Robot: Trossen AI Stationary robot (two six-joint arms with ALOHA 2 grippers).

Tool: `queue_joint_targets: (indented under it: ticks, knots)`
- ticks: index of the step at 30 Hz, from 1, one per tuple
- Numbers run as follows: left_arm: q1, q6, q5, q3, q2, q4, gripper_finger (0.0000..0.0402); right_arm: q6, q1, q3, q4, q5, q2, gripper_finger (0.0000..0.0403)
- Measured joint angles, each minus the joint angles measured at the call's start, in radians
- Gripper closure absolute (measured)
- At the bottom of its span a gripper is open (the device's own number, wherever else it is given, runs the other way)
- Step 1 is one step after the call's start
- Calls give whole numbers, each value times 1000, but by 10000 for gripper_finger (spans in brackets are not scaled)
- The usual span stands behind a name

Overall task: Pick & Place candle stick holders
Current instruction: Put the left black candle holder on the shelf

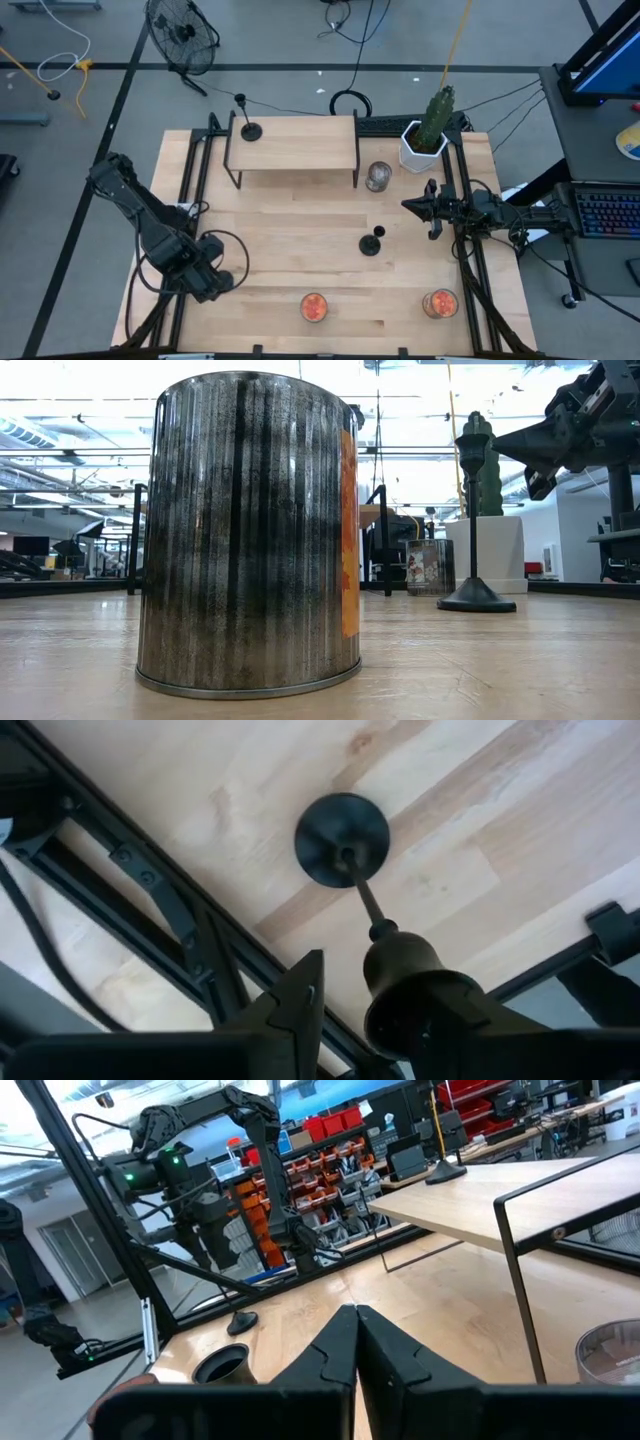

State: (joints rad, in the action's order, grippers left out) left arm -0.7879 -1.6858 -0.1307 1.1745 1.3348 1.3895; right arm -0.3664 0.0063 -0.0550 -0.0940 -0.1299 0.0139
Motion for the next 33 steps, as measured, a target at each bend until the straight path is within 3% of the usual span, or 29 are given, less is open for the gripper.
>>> queue_joint_targets:
  ticks: [8, 23, 33]
  knots:
    - [0, 4, 7, 1, -3, -5, 386, 0, 0, 0, 0, 0, 0, 403]
    - [14, 4, 3, 16, -42, 3, 387, 0, 0, 0, 0, 0, 0, 403]
    - [119, 45, 170, 147, -101, 2, 387, 11, 0, 0, 0, 0, 0, 403]
